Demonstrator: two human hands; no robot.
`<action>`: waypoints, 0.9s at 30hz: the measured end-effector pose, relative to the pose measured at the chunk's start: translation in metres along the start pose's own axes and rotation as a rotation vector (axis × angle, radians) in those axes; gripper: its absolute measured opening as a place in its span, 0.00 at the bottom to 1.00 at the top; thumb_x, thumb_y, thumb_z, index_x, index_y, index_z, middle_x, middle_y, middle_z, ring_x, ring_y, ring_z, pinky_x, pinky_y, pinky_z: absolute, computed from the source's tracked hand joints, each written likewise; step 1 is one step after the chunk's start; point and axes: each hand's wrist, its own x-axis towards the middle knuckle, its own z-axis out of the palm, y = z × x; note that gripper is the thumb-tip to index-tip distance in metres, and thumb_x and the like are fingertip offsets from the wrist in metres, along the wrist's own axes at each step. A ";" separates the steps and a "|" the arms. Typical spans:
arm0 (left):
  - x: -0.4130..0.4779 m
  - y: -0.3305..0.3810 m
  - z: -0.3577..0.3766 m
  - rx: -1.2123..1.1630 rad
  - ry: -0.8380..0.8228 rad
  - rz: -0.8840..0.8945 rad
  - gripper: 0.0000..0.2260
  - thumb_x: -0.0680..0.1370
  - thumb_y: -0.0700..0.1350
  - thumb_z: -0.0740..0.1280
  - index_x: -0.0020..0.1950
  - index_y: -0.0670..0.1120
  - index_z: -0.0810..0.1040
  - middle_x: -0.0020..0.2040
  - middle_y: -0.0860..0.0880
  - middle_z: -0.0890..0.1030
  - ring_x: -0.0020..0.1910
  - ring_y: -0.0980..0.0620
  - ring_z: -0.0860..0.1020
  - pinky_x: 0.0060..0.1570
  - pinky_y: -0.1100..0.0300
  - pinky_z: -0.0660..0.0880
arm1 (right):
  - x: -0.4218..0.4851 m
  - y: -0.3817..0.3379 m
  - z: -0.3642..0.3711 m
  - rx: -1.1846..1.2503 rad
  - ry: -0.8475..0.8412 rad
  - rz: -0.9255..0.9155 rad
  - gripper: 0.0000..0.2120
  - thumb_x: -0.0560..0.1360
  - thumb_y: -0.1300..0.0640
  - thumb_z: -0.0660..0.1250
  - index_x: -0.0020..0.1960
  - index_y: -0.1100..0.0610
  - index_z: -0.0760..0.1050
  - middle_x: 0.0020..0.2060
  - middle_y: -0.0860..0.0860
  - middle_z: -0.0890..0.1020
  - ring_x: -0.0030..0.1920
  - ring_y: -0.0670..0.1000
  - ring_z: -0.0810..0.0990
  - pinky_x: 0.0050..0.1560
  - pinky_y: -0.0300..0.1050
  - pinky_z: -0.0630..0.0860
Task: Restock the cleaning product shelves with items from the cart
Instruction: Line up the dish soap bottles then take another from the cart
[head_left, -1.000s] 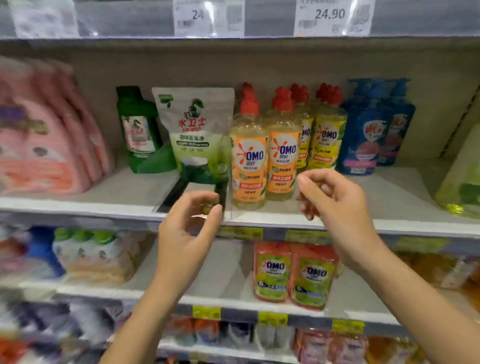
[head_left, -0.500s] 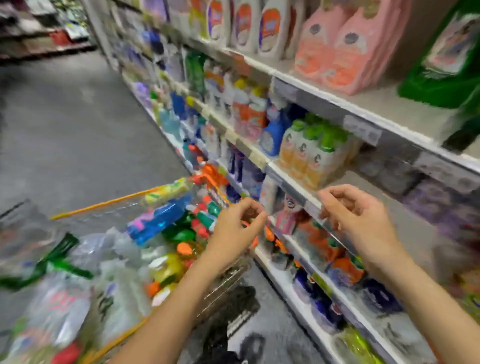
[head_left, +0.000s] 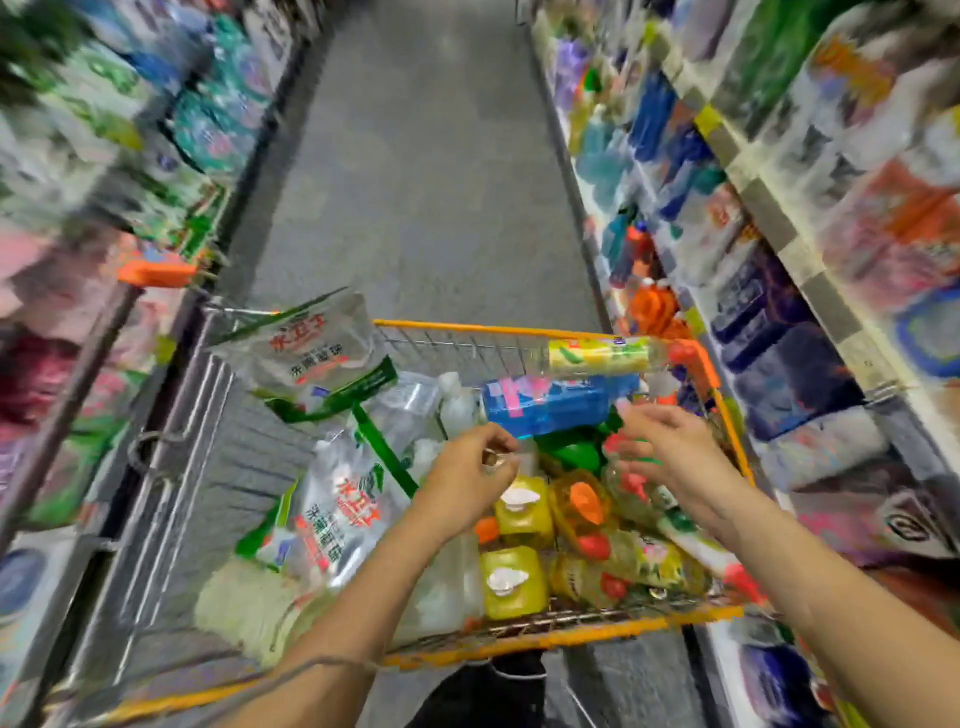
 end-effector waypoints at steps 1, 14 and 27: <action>0.005 -0.004 -0.002 0.013 0.010 -0.011 0.06 0.76 0.41 0.69 0.52 0.46 0.78 0.48 0.52 0.79 0.48 0.54 0.78 0.49 0.62 0.74 | 0.015 -0.004 0.005 0.114 0.015 0.097 0.19 0.77 0.56 0.67 0.63 0.64 0.69 0.47 0.62 0.77 0.50 0.59 0.79 0.51 0.51 0.79; 0.047 -0.011 0.005 -0.047 0.046 -0.116 0.10 0.79 0.44 0.66 0.60 0.49 0.76 0.57 0.56 0.77 0.55 0.61 0.74 0.55 0.70 0.69 | 0.151 -0.022 0.033 0.524 0.265 0.416 0.31 0.76 0.43 0.67 0.74 0.54 0.62 0.73 0.58 0.64 0.69 0.56 0.69 0.57 0.48 0.75; 0.063 0.000 0.001 -0.197 0.148 -0.028 0.11 0.79 0.40 0.66 0.50 0.58 0.75 0.52 0.55 0.80 0.53 0.56 0.78 0.56 0.56 0.76 | 0.134 -0.004 0.017 0.563 0.253 0.096 0.15 0.79 0.58 0.65 0.64 0.60 0.73 0.55 0.55 0.82 0.50 0.51 0.82 0.51 0.44 0.79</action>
